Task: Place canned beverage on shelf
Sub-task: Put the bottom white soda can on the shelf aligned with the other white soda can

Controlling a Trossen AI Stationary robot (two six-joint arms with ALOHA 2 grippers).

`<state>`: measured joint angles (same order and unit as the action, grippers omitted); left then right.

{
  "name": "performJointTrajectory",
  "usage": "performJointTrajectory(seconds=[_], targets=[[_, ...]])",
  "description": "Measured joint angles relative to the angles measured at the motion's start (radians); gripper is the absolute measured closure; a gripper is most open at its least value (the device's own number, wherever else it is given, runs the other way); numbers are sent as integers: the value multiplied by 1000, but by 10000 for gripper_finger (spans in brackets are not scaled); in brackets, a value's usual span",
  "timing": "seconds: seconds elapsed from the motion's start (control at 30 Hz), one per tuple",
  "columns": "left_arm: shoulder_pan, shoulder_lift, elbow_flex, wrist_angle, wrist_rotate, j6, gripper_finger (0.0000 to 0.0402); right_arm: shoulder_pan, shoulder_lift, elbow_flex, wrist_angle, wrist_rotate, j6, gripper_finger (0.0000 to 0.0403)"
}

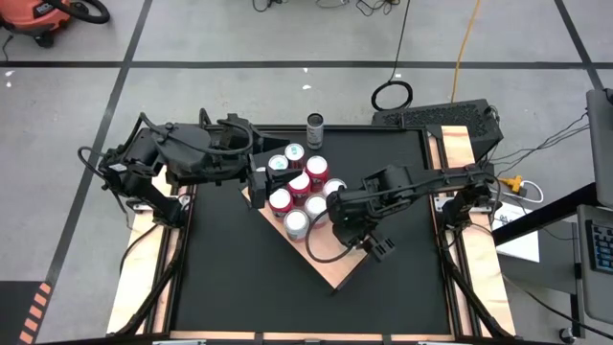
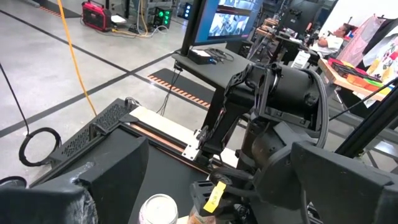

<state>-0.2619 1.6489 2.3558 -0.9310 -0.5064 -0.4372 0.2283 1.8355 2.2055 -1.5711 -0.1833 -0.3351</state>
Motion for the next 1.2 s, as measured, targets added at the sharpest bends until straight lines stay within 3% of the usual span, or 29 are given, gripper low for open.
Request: performJointTrajectory(seconds=[0.2,0.97,1.2], targets=[[0,0,0,-1,0,0,6,0,-1,0,0,0,-30,169],[0,0,0,-3,0,0,6,-19,-1,0,0,1,-59,158],[0,0,0,-3,0,0,6,-19,-1,-1,3,2,-47,124]])
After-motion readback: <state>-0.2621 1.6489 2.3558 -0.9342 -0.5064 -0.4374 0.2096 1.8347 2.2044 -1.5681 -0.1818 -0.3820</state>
